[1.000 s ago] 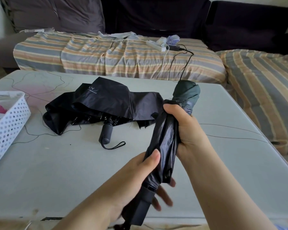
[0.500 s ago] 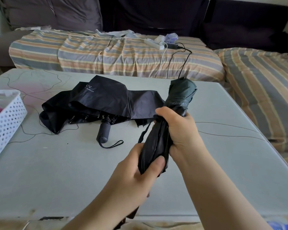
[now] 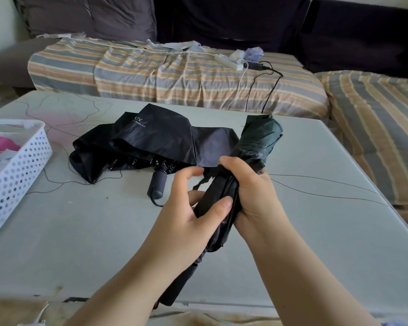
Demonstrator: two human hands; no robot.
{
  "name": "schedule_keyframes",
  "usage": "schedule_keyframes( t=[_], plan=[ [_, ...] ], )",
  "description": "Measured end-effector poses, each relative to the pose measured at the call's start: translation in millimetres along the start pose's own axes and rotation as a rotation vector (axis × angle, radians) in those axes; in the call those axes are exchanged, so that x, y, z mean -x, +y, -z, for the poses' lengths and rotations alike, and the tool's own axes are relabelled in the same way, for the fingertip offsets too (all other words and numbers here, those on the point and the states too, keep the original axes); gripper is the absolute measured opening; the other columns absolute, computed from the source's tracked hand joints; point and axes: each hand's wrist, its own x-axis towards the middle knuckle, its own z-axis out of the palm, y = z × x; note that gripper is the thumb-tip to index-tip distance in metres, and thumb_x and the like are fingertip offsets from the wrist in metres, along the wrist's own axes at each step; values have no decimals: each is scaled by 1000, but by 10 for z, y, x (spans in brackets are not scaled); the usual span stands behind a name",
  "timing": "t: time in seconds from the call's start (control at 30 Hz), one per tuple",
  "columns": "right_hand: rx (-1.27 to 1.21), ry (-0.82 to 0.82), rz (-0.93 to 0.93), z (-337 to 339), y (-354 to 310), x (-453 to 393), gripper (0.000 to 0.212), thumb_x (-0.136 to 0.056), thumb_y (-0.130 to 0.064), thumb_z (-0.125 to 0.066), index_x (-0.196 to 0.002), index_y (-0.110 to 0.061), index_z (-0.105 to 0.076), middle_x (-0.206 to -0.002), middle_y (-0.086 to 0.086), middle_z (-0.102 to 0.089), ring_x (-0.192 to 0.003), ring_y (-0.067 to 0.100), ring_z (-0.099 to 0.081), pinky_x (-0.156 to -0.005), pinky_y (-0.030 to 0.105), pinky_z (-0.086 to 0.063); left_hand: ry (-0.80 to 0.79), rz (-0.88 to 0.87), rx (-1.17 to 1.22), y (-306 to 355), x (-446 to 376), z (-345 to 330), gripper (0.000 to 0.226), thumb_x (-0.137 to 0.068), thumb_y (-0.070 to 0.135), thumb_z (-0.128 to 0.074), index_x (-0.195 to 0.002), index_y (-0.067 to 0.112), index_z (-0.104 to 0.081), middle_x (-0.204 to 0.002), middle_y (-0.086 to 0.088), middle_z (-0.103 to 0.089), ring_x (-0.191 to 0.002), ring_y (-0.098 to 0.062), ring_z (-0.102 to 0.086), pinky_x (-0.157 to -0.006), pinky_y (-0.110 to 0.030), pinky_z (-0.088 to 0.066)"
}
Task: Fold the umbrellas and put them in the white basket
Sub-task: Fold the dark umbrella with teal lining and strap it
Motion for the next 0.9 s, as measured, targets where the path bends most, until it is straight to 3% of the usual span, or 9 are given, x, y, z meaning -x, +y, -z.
schedule_keyframes(
  t=[0.13, 0.2, 0.3, 0.37, 0.47, 0.53, 0.6, 0.73, 0.9],
  plan=[
    [17, 27, 1, -7, 25, -6, 13, -84, -8, -64, -86, -8, -51, -64, 6, -50, -58, 22, -54, -55, 31, -50, -92, -41, -65, 21, 30, 16, 66, -76, 26, -73, -114, 60, -31, -86, 17, -68, -65, -5, -67, -56, -13, -48],
    [17, 47, -6, -12, 47, -12, 14, -83, -8, -65, -88, -8, -52, -66, 7, -51, -61, 23, -55, -56, 31, -51, -116, -48, -99, 12, 29, 18, 65, -78, 22, -73, -119, 58, -37, -90, 26, -65, -71, -1, -67, -58, -11, -47],
    [-6, 31, 4, -22, 32, 8, 11, -84, -5, -64, -90, -7, -55, -67, 6, -51, -59, 18, -56, -53, 28, -51, -136, -61, -123, -12, 0, 43, 65, -82, 16, -69, -129, 51, -40, -100, 25, -66, -89, 5, -65, -70, -10, -49],
    [-34, 12, 1, -10, 15, 20, 5, -86, -5, -63, -90, -4, -61, -69, 4, -59, -58, 15, -60, -53, 27, -52, -173, -61, -107, -30, -37, 73, 64, -84, 16, -68, -130, 51, -41, -112, 24, -64, -102, 6, -61, -83, -13, -50],
    [31, -25, 12, 15, 28, 21, 15, -85, -6, -63, -99, -3, -68, -84, 1, -71, -70, 16, -64, -61, 31, -56, -284, 27, -69, -31, -74, 120, 50, -81, 26, -69, -122, 47, -51, -112, 18, -67, -102, 1, -63, -91, -27, -51],
    [128, -52, 55, 12, 45, 35, 32, -80, -10, -67, -108, 4, -64, -92, 6, -73, -75, 16, -65, -62, 29, -55, -341, 85, -32, -22, -84, 153, 40, -75, 26, -68, -111, 40, -60, -102, 6, -71, -94, -10, -68, -87, -35, -53],
    [195, -54, 99, 19, 49, 36, 46, -71, -19, -68, -108, 7, -61, -87, 11, -72, -74, 15, -68, -61, 26, -54, -360, 93, 14, -17, -90, 190, 33, -73, 22, -68, -104, 34, -64, -94, 2, -72, -87, -14, -70, -78, -31, -54],
    [367, -33, 154, 71, 34, 0, 58, -61, -39, -71, -104, -2, -59, -91, 14, -71, -81, 23, -71, -72, 36, -58, -389, 122, 95, -3, -87, 239, 45, -72, 18, -67, -116, 29, -61, -101, 6, -72, -96, -10, -68, -77, -22, -52],
    [594, -215, 140, 146, -29, -5, 40, -75, -50, -59, -103, -21, -61, -93, -9, -73, -90, 3, -68, -77, 21, -53, -351, 103, 77, 6, -70, 305, 39, -72, 19, -67, -109, 33, -65, -99, 7, -72, -93, -10, -68, -77, -23, -50]
  ],
)
